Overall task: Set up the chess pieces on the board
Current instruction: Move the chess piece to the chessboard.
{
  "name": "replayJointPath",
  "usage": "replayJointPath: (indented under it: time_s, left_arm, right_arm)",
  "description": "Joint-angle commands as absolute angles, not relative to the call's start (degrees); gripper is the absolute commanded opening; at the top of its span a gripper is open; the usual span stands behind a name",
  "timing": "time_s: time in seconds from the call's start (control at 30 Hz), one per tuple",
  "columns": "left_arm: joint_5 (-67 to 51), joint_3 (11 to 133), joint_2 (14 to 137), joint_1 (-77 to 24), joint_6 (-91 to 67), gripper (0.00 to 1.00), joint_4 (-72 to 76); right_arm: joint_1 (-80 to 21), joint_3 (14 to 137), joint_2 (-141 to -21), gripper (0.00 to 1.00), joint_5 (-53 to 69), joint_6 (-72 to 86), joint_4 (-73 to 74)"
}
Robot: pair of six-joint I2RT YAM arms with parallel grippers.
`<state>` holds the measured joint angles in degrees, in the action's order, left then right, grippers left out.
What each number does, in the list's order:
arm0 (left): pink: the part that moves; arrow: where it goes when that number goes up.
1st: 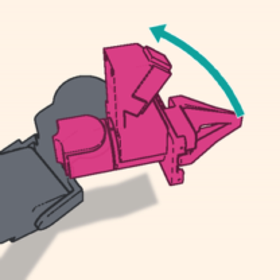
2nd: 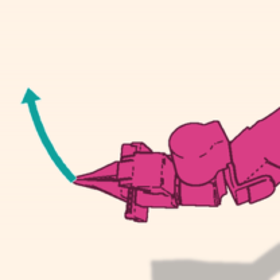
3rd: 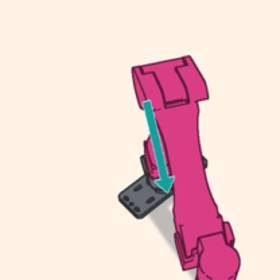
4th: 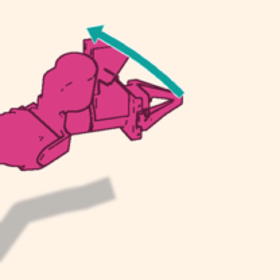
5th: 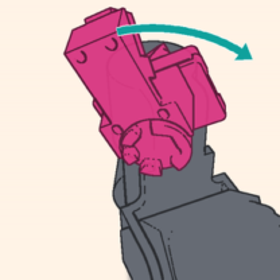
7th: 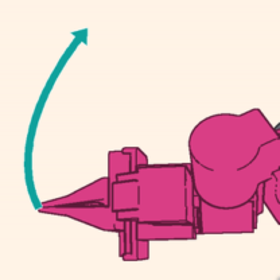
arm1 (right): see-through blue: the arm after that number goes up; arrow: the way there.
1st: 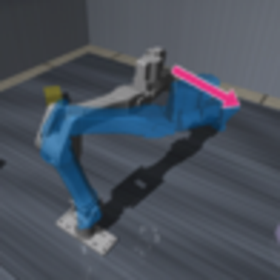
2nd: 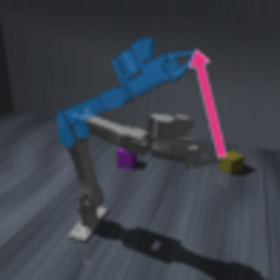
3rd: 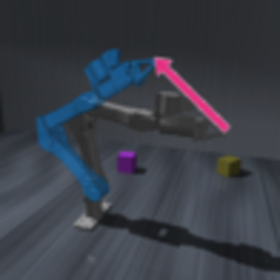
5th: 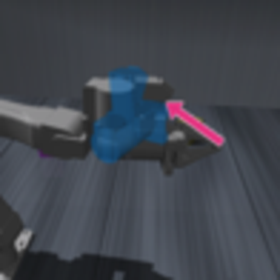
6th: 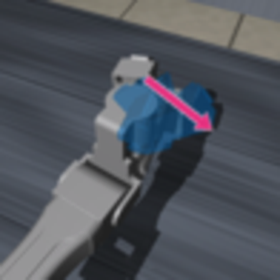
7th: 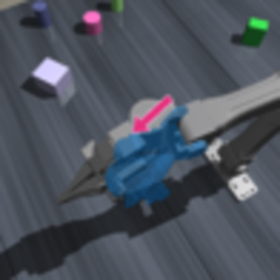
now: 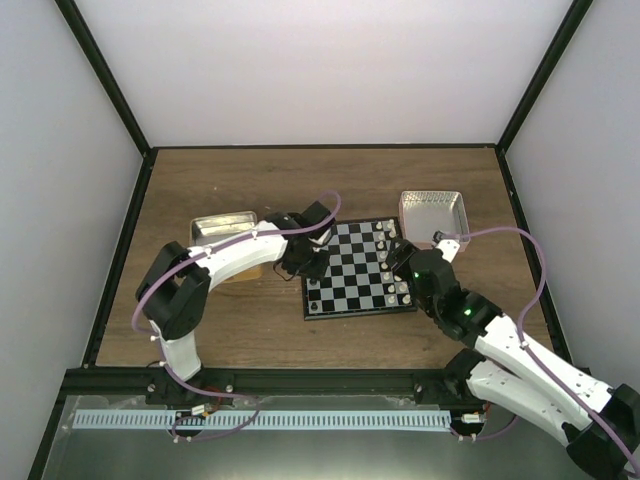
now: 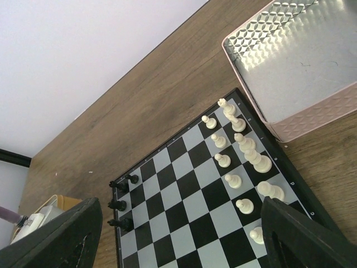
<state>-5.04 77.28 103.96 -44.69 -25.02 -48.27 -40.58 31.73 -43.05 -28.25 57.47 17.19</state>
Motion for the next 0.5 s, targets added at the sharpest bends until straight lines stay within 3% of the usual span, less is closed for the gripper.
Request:
replayJointPath:
  time_s: [0.0,0.23,0.47]
  left_arm:
    - [-3.9,76.3,103.9,-45.1,-26.9,0.41,-46.2]
    - [-2.4,76.5,105.0,-45.1,-27.9,0.33,-47.5]
    - [-3.8,76.1,106.2,-45.2,-27.9,0.36,-47.7]
  right_arm:
    - [-40.3,32.6,-43.3,0.80,-30.1,58.3,18.0]
    - [-40.2,32.5,-43.3,0.79,-30.1,58.3,17.7]
    - [-40.3,32.3,-42.9,0.79,-30.1,58.3,17.9]
